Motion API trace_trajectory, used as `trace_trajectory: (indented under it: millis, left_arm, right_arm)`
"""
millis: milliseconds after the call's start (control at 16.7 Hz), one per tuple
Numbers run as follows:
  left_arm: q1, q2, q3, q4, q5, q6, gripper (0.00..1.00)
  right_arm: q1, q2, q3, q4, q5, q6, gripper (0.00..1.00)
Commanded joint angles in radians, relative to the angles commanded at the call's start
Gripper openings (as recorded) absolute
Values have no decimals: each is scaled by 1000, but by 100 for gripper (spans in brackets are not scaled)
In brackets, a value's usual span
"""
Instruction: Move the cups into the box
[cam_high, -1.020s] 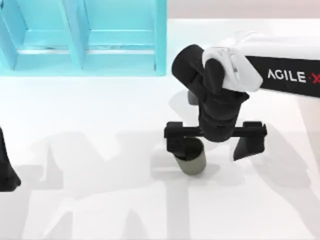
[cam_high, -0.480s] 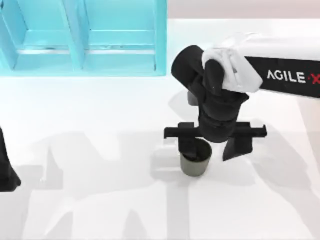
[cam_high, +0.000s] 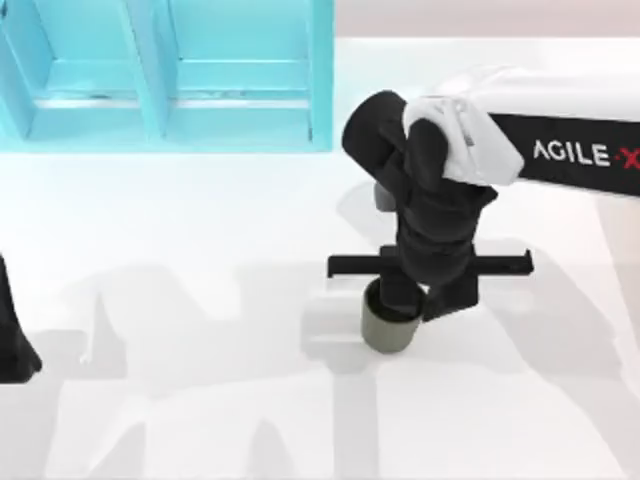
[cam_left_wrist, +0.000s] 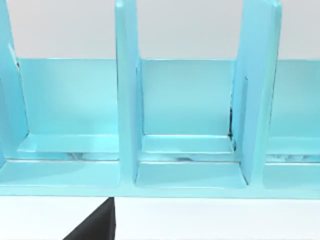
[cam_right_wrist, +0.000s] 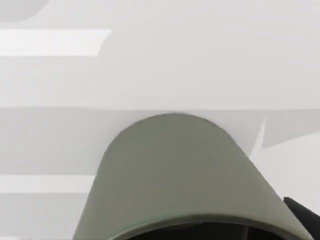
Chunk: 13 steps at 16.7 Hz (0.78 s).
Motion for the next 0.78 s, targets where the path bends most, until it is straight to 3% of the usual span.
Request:
trace_trajectory:
  millis: [420, 780]
  left_arm:
    - [0, 0, 0, 0, 0, 0, 100]
    - [0, 0, 0, 0, 0, 0, 100]
  right_arm:
    - [-5, -4, 0, -3, 0, -2, 0]
    - [-152, -182, 5, -189, -2, -148, 0]
